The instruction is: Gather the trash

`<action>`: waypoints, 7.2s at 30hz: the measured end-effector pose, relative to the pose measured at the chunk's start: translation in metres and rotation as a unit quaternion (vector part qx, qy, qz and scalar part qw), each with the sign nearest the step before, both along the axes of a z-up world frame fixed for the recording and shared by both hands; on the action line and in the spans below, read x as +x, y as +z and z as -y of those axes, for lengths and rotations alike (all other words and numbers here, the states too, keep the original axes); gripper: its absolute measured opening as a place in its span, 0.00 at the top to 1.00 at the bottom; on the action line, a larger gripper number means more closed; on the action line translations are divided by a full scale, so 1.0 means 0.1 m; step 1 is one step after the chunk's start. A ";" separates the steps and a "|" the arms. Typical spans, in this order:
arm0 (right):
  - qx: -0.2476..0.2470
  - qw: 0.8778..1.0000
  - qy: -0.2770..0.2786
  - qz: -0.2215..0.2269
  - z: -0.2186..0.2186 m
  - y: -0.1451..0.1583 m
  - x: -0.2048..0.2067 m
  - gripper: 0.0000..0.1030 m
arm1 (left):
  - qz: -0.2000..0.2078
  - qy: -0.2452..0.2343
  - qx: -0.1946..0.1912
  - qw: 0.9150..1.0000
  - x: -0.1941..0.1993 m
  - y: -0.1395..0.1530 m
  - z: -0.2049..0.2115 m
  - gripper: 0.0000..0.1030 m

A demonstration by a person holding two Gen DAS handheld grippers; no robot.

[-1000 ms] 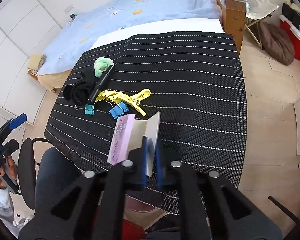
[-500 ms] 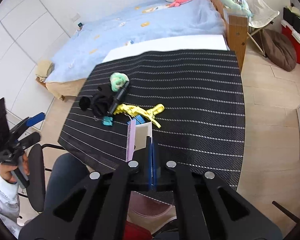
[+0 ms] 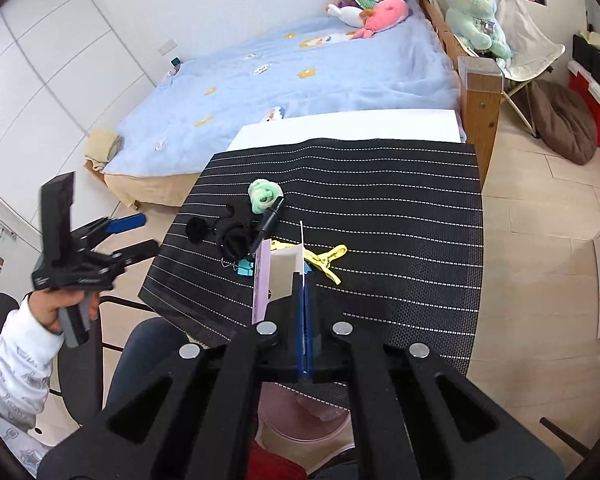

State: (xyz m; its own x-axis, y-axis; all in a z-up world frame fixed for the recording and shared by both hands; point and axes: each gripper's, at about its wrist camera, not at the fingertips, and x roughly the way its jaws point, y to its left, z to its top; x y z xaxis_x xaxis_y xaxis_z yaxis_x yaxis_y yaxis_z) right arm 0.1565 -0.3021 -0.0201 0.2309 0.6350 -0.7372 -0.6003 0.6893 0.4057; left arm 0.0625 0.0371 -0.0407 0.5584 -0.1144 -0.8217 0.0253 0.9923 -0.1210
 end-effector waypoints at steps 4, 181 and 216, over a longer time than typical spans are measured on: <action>-0.001 1.000 0.000 0.000 0.02 0.01 -0.01 1.00 | -0.022 0.002 0.012 1.000 0.15 -0.14 -0.02 0.07; -0.032 0.998 0.033 0.053 -0.13 0.08 -0.69 0.05 | -0.015 -0.088 -0.096 0.991 0.38 -0.06 0.40 0.07; -0.040 0.997 0.038 0.046 -0.19 0.03 -0.67 0.05 | -0.047 -0.086 -0.146 0.984 0.57 -0.32 0.33 0.63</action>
State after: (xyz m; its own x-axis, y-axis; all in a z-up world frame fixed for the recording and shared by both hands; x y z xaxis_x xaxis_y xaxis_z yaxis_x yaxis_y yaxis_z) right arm 0.0892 -0.2835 -0.0167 0.2530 0.5936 -0.7640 -0.6839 0.6683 0.2928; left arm 0.1191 0.0043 -0.0730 0.4331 -0.4390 -0.7872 0.1647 0.8972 -0.4097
